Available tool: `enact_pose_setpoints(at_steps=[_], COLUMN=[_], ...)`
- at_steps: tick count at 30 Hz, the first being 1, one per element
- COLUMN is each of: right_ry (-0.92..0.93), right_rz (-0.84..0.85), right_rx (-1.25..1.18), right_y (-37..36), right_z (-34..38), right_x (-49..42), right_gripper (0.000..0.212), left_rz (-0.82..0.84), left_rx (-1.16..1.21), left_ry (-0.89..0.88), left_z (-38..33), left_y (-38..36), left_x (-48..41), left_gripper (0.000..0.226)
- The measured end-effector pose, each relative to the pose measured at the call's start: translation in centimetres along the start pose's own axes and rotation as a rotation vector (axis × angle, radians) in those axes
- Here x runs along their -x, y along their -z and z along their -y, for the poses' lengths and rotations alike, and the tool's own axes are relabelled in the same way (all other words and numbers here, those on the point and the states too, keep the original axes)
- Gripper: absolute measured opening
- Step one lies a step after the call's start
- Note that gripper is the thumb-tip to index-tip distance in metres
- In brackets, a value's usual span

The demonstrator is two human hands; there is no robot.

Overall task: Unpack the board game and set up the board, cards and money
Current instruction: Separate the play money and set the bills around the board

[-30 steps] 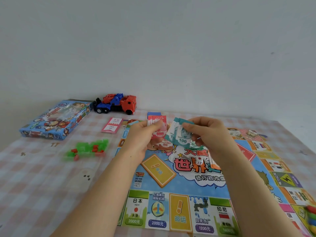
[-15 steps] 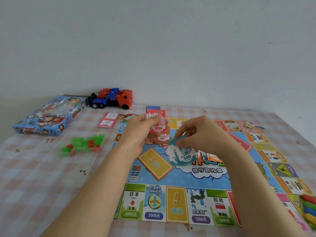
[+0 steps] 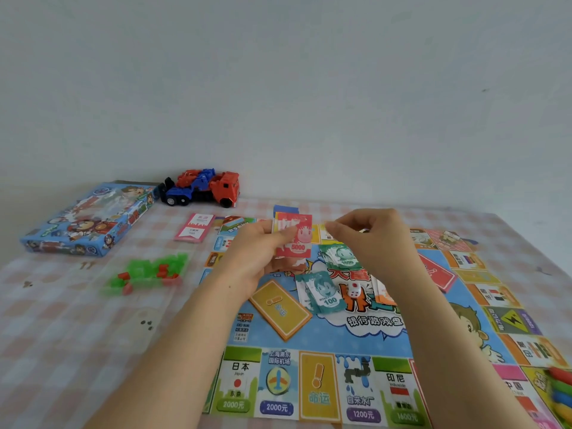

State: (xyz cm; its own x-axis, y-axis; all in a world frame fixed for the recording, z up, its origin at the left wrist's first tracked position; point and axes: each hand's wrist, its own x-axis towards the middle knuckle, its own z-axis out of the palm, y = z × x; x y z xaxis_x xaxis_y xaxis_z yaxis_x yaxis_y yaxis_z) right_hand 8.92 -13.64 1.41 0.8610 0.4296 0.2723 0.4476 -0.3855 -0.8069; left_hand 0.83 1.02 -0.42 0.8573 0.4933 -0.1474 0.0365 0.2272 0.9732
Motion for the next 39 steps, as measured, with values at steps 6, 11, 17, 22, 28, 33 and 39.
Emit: enact_pose_setpoints(at_steps=[6, 11, 17, 22, 28, 33, 39], right_ry=[-0.101, -0.166, -0.188, -0.197, -0.201, -0.208, -0.215], right_rz=[0.059, 0.054, 0.032, 0.114, 0.103, 0.111, 0.151], right_rx=[-0.214, -0.293, -0.329, -0.374, -0.384, -0.404, -0.427], right_y=[-1.1, -1.2, -1.2, -1.3, -1.2, -1.1, -1.2], right_z=[0.1, -0.4, -0.6, -0.4, -0.5, -0.6, -0.5], right_x=[0.1, -0.1, -0.2, -0.1, -0.2, -0.2, -0.1], right_gripper=[0.014, 0.015, 0.013, 0.015, 0.014, 0.013, 0.013], left_rz=[0.032, 0.037, -0.009, -0.072, -0.093, -0.107, -0.150], left_rx=[-0.101, -0.113, -0.053, -0.091, -0.077, -0.069, -0.060], left_ry=[-0.049, -0.066, -0.038, -0.087, -0.082, -0.091, -0.108], left_z=[0.5, 0.6, 0.5, 0.5, 0.6, 0.6, 0.5], left_y=[-0.3, -0.5, -0.5, -0.5, -0.5, -0.2, -0.1], left_x=[-0.1, 0.0, -0.2, 0.0, -0.3, -0.5, -0.5], left_gripper=[0.008, 0.017, 0.009, 0.014, 0.012, 0.013, 0.017])
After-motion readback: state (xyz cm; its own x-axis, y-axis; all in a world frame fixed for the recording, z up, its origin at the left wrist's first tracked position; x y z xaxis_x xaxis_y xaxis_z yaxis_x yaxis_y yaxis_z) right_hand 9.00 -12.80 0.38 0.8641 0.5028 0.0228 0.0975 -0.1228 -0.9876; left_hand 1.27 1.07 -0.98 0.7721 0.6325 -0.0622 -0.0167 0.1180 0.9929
